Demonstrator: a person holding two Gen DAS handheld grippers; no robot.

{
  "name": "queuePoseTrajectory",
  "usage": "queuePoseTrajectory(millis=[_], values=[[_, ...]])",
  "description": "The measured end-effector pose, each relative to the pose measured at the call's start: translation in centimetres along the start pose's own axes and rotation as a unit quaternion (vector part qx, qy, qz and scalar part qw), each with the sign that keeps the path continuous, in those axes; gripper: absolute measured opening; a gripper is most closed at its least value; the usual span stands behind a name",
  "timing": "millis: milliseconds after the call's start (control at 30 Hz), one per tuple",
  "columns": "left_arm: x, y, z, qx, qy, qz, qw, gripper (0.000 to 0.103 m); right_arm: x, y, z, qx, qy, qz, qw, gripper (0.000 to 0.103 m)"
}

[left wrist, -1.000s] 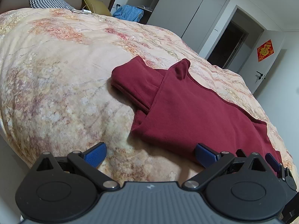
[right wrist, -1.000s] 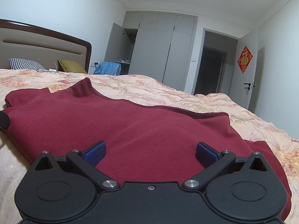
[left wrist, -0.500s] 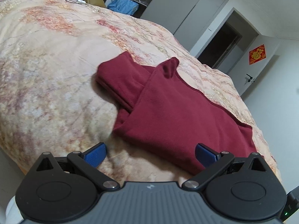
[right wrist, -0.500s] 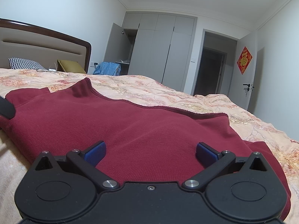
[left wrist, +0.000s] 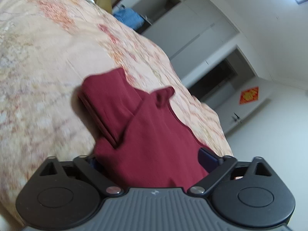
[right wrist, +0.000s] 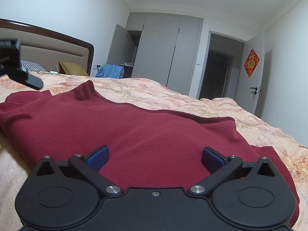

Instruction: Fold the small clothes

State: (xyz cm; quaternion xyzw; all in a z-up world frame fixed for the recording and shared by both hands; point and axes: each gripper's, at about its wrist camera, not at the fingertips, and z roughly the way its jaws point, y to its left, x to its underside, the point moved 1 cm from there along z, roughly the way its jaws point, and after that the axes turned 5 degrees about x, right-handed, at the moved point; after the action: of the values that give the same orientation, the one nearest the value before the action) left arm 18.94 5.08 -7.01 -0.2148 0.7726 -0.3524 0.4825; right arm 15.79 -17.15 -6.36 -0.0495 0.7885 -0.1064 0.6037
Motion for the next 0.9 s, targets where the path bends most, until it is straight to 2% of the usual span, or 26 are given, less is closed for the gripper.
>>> queuePoseTrajectory(millis=[200,433,900], values=[[-0.4,0.3,1.3,-0.027,-0.030,0.002,0.9992,0.081,0.0,0.1,-0.1,0.002,-0.002,-0.001,1.000,0.103],[-0.1,-0.1,1.2,-0.039,-0.035,0.028,0.9982,0.081,0.0,0.2,-0.2,0.004,-0.004,-0.003,1.000,0.103],[0.0,-0.1,1.1,-0.040,-0.036,0.033,0.9980,0.083,0.2,0.5,-0.2,0.009,-0.007,-0.007,1.000,0.103]])
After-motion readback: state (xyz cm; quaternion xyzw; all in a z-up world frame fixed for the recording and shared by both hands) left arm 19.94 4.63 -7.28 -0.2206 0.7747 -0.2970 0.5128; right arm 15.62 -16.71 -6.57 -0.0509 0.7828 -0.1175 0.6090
